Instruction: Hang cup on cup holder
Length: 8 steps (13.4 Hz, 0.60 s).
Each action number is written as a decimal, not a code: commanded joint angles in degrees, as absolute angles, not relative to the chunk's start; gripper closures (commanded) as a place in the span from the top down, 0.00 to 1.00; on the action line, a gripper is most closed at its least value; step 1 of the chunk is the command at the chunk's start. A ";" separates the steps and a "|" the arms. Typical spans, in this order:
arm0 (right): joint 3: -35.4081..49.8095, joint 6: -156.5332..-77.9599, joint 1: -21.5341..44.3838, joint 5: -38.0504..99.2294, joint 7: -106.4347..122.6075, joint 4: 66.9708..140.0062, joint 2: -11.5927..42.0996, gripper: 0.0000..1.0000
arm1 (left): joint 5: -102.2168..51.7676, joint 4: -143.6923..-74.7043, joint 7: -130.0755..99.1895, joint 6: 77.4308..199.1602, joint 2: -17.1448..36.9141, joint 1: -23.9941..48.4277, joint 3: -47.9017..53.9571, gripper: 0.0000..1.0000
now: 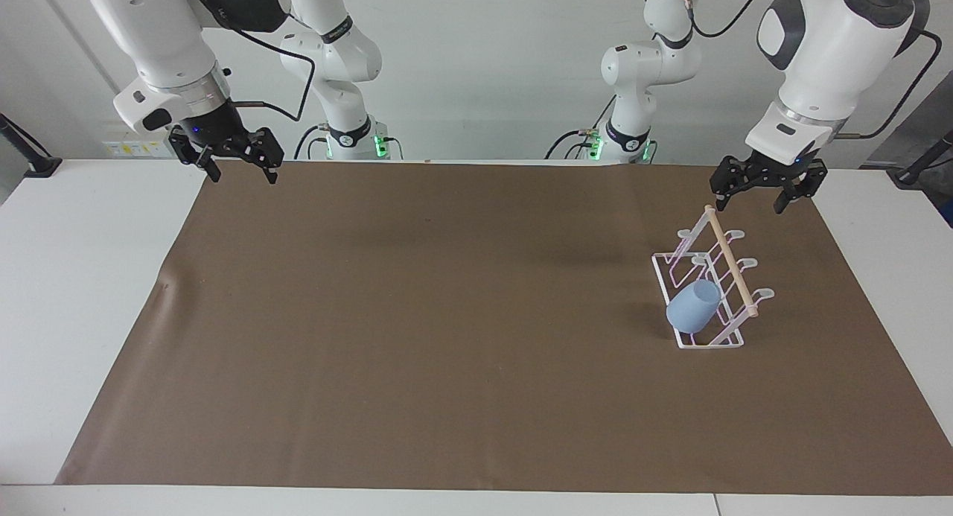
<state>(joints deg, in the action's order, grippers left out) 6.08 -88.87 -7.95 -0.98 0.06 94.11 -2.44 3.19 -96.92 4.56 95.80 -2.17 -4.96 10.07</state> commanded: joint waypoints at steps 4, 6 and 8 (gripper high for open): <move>6.06 -87.98 -8.44 0.09 -0.09 94.13 -2.64 1.00 | 0.80 -94.58 5.71 92.55 -2.37 -5.54 9.93 1.00; 6.06 -87.98 -8.44 0.09 0.09 94.04 -2.64 1.00 | 0.88 -94.57 6.15 91.85 -2.72 -3.18 7.14 1.00; 6.06 -87.98 -8.44 0.09 -0.09 94.04 -2.64 1.00 | 0.88 -94.57 6.24 91.85 -2.90 0.95 2.92 1.00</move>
<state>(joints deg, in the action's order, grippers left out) 6.08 -88.87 -7.95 -0.98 0.06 94.11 -2.44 1.78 -95.38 5.04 93.52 -2.40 -2.78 6.92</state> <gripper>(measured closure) 0.000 0.000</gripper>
